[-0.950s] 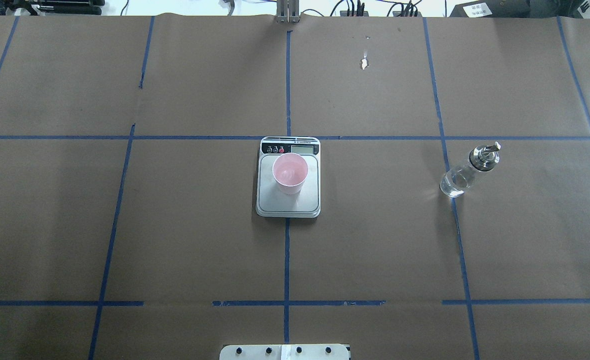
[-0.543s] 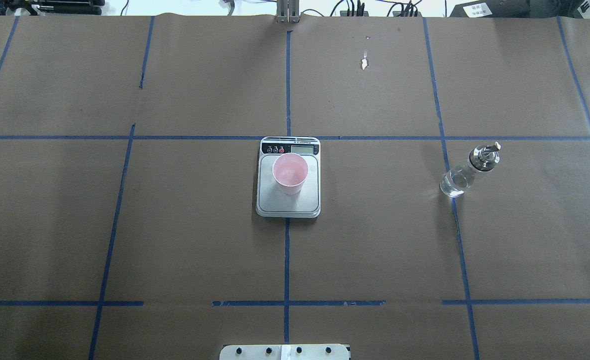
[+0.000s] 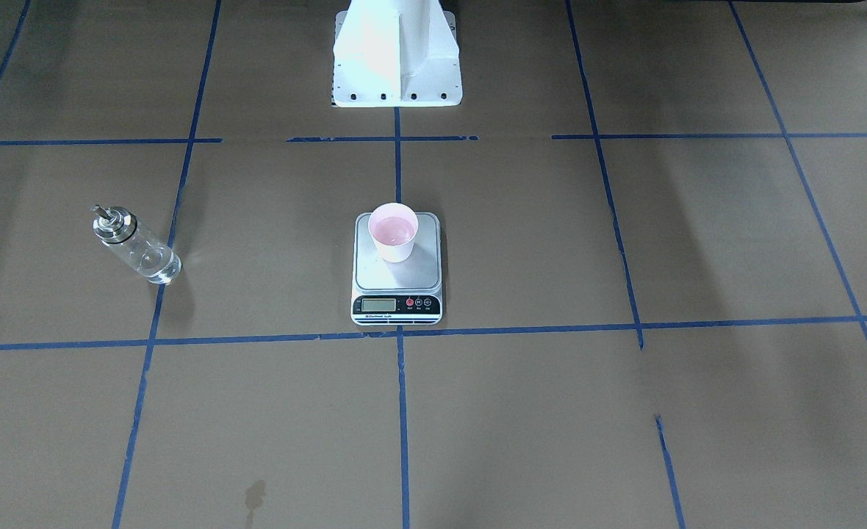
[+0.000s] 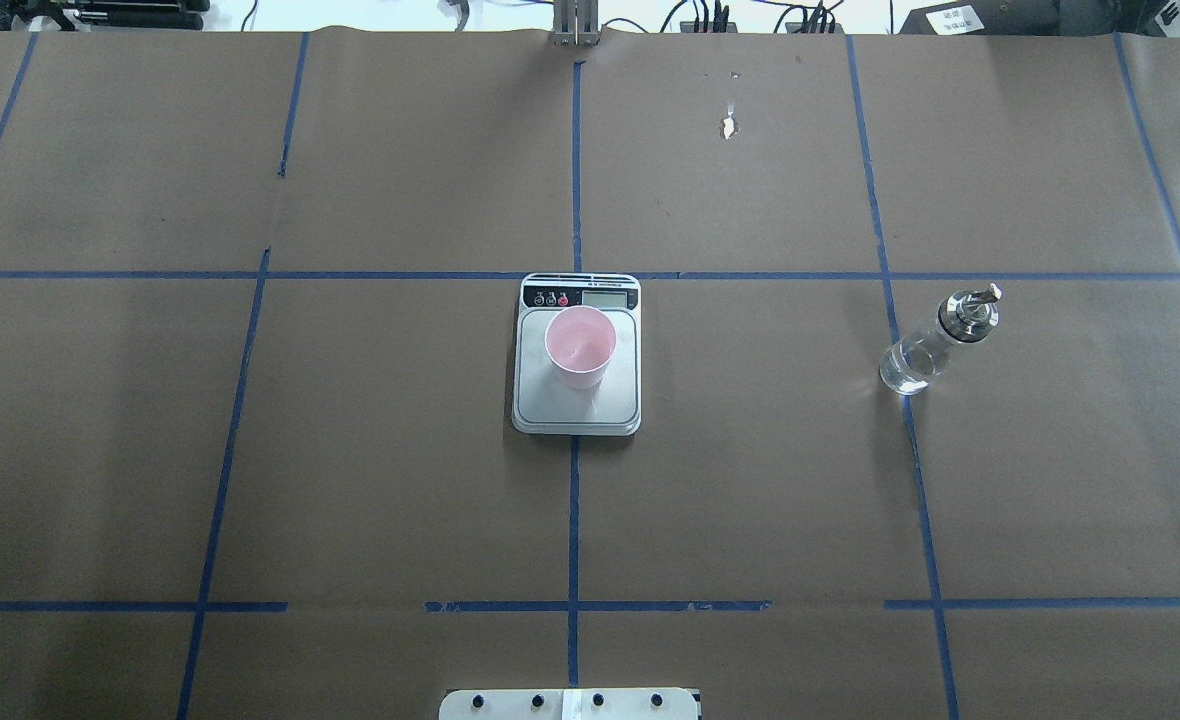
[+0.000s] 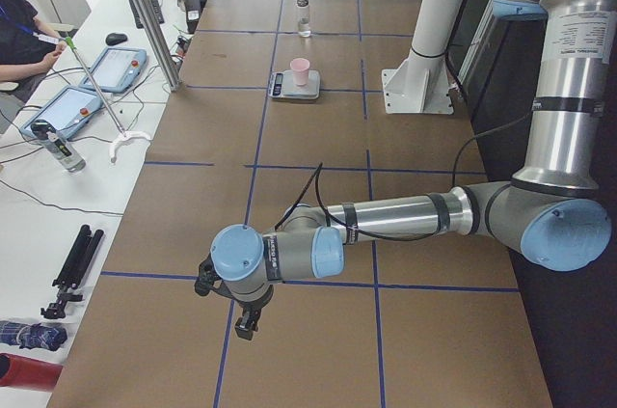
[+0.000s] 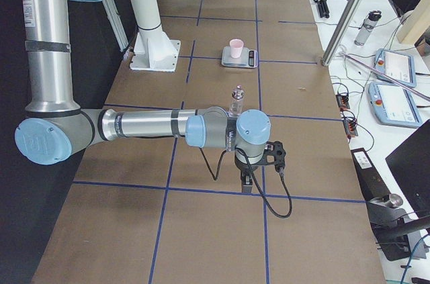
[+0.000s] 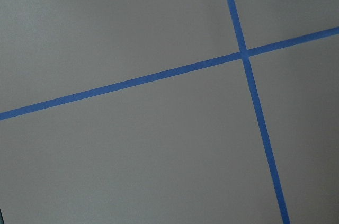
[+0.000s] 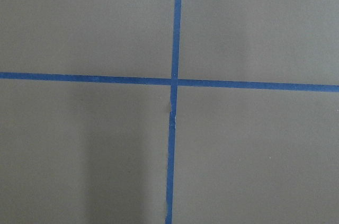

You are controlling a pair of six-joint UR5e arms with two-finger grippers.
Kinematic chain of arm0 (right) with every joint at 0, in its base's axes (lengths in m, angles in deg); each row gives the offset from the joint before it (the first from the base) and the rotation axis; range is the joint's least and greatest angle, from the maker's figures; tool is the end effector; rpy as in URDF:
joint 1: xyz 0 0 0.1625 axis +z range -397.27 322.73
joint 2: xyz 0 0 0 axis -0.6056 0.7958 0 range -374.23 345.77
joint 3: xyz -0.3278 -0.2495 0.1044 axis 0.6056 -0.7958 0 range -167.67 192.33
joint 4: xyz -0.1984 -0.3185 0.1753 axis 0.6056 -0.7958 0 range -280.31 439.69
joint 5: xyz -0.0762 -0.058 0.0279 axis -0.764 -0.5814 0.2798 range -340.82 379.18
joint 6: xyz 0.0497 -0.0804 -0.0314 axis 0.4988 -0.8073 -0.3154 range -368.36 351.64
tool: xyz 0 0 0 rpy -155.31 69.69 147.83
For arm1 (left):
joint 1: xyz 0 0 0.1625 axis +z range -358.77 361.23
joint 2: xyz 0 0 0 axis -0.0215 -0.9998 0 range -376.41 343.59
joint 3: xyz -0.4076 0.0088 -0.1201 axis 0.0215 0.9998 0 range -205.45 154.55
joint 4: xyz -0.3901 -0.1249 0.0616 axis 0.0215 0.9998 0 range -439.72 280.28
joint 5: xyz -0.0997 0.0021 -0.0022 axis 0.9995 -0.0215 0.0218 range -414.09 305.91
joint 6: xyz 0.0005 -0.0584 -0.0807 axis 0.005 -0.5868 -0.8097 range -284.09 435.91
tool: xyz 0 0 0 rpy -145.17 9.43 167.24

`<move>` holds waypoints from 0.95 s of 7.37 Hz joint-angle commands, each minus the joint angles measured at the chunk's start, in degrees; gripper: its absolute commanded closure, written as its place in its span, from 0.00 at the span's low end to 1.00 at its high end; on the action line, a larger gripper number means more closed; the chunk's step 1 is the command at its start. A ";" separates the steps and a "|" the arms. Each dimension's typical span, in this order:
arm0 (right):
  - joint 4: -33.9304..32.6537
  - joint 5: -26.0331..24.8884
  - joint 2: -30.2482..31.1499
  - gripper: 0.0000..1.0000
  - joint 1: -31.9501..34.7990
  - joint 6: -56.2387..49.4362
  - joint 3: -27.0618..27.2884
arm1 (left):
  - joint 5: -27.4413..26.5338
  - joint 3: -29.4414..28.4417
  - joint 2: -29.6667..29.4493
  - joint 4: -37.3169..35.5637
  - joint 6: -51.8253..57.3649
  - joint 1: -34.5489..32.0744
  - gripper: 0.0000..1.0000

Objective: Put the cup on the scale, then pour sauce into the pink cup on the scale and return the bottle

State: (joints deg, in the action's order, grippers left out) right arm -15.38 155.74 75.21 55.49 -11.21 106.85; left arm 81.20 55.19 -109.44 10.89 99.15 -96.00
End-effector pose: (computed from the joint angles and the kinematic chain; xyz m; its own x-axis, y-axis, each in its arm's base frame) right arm 0.0848 -0.4910 0.6211 0.6883 -0.0167 0.7252 -0.0139 0.9992 0.0363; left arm -0.1254 -0.4926 0.7099 0.6826 0.2434 -0.6891 -0.1568 0.9697 0.1872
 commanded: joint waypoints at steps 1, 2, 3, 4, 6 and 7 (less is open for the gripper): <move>-0.11 0.89 -0.49 0.00 -0.13 0.39 -0.83 | 0.32 0.13 -0.05 0.09 -3.09 -0.07 0.00; -0.11 0.89 -0.49 0.00 -0.13 0.39 -1.35 | 0.32 0.22 0.04 0.18 -6.25 -0.07 0.00; -0.02 0.89 -0.49 0.00 -0.13 0.39 -1.53 | 0.41 0.40 0.04 0.18 -8.80 -0.07 0.00; -0.02 0.81 -0.49 0.00 -0.13 0.39 -1.53 | 0.41 0.40 0.04 0.27 -11.96 -0.07 0.00; -0.02 0.81 -0.49 0.00 -0.13 0.39 -1.62 | 0.41 0.40 0.04 0.18 -13.13 -0.07 0.00; -0.02 0.81 -0.49 0.00 -0.13 0.39 -1.62 | 0.41 0.40 0.04 0.27 -14.18 -0.07 0.00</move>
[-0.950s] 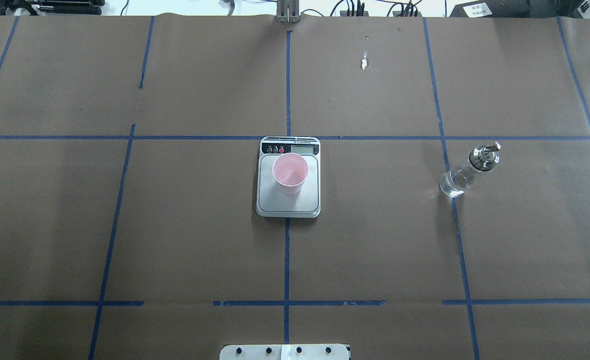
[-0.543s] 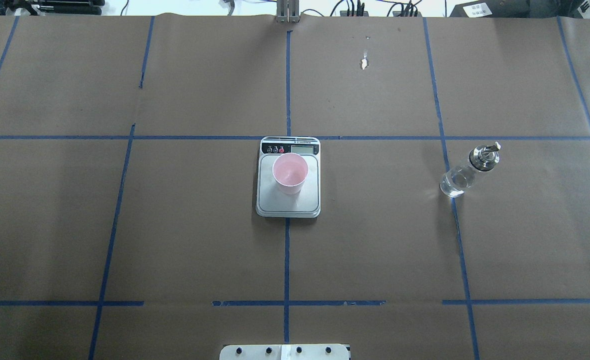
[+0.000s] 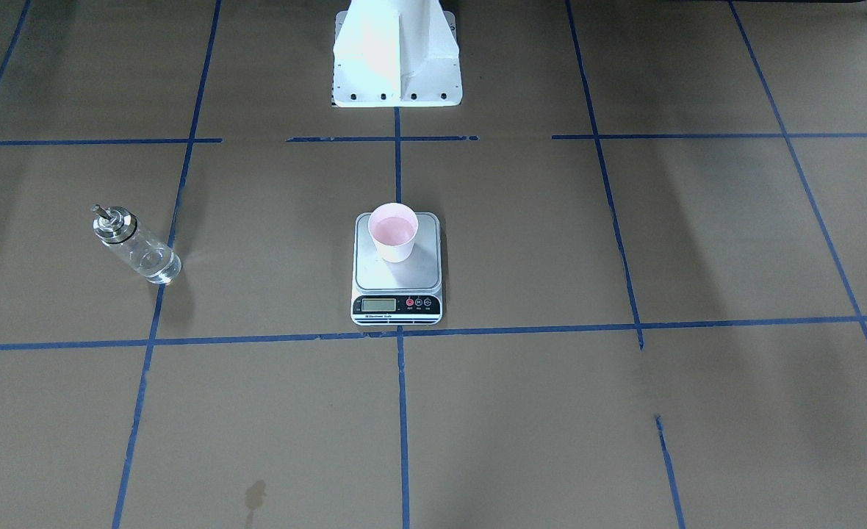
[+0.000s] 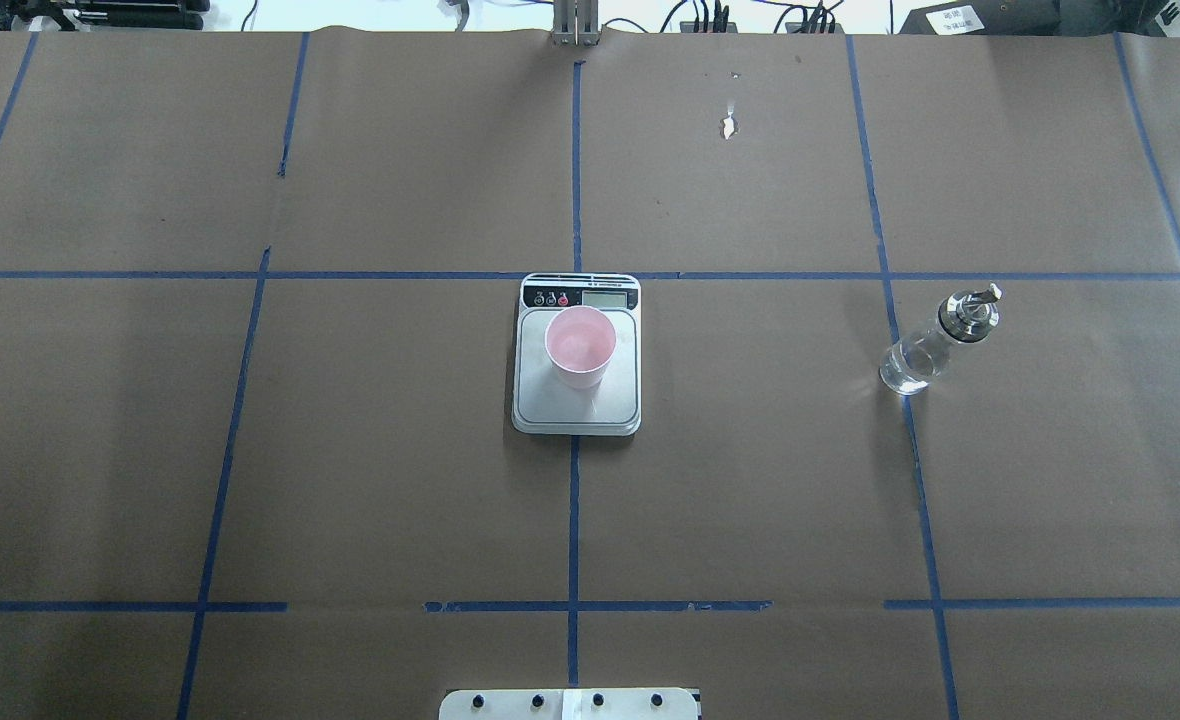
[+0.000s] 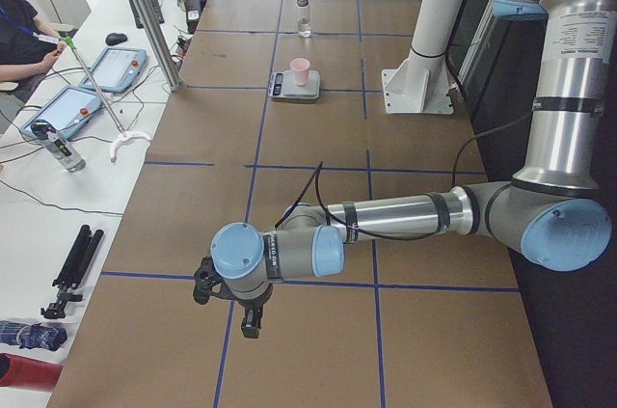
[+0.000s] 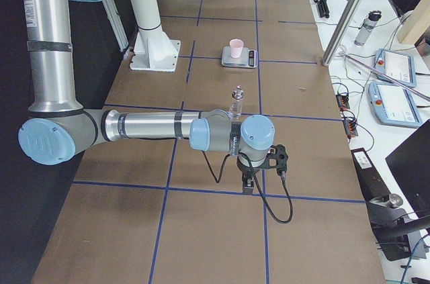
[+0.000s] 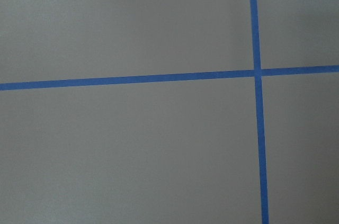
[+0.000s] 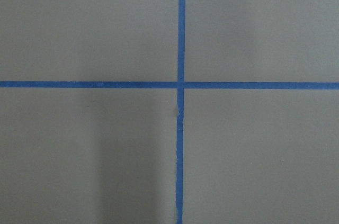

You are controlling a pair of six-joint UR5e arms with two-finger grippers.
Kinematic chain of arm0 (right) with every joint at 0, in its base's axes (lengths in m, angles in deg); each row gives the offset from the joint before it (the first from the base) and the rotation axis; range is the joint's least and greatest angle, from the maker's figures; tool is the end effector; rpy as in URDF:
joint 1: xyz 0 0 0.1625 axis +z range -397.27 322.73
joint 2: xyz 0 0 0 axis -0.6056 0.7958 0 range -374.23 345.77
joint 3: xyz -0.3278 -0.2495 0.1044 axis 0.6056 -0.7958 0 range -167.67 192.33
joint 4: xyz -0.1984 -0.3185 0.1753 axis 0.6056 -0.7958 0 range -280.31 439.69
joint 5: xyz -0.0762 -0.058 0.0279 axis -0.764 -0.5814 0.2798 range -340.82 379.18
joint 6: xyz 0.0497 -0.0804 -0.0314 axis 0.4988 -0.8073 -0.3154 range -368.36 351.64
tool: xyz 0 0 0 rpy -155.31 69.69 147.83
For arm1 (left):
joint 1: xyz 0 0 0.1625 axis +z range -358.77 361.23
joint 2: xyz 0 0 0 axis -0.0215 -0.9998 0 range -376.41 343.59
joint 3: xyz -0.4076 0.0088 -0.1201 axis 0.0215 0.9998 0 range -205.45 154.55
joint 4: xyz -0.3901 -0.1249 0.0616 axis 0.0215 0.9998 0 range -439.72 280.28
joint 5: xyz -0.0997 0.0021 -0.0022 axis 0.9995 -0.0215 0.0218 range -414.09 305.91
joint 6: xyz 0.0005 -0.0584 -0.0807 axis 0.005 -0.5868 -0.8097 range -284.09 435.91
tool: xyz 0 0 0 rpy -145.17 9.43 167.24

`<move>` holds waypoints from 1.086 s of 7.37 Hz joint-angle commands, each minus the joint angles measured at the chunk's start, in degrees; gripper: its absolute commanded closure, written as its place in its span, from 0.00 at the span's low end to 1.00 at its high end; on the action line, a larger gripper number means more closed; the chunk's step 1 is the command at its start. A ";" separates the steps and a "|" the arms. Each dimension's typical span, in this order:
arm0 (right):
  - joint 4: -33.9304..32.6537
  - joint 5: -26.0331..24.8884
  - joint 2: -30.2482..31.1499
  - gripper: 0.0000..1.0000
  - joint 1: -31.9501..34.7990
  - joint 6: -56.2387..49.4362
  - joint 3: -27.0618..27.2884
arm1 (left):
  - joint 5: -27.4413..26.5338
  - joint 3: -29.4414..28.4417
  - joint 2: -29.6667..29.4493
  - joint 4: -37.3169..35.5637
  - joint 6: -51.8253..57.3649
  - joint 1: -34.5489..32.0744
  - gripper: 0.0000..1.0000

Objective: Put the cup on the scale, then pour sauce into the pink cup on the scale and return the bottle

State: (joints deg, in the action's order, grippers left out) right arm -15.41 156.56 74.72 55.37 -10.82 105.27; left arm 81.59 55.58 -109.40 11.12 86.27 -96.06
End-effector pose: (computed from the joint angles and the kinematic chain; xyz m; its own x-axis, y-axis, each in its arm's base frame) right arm 0.0829 -0.4941 0.6294 0.6771 0.0025 0.7359 -0.0170 0.9998 0.0122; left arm -0.1256 -0.4933 0.7061 0.6965 0.0277 -0.7170 0.0012 0.9992 0.0398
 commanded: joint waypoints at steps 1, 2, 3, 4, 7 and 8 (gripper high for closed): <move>0.00 -0.09 0.00 0.00 -0.09 0.00 -0.04 | 0.02 0.01 0.00 -0.05 -1.30 0.00 0.00; 0.00 -0.09 0.00 0.00 -0.09 0.00 -0.13 | 0.02 0.01 0.00 0.04 -1.39 0.00 0.00; 0.00 -0.09 0.00 0.00 -0.09 0.00 -0.48 | 0.02 0.01 0.00 -0.05 -1.39 0.00 0.00; 0.09 -0.09 0.00 0.00 -0.09 0.00 -0.92 | 0.02 0.01 0.00 -0.05 -1.31 0.00 0.00; 0.09 0.00 0.00 0.00 -0.09 0.00 -0.92 | 0.02 0.01 0.00 0.04 -1.30 0.00 0.00; 0.09 0.08 0.00 0.00 -0.09 -0.09 -0.84 | 0.02 0.01 0.00 0.04 -1.30 0.00 0.00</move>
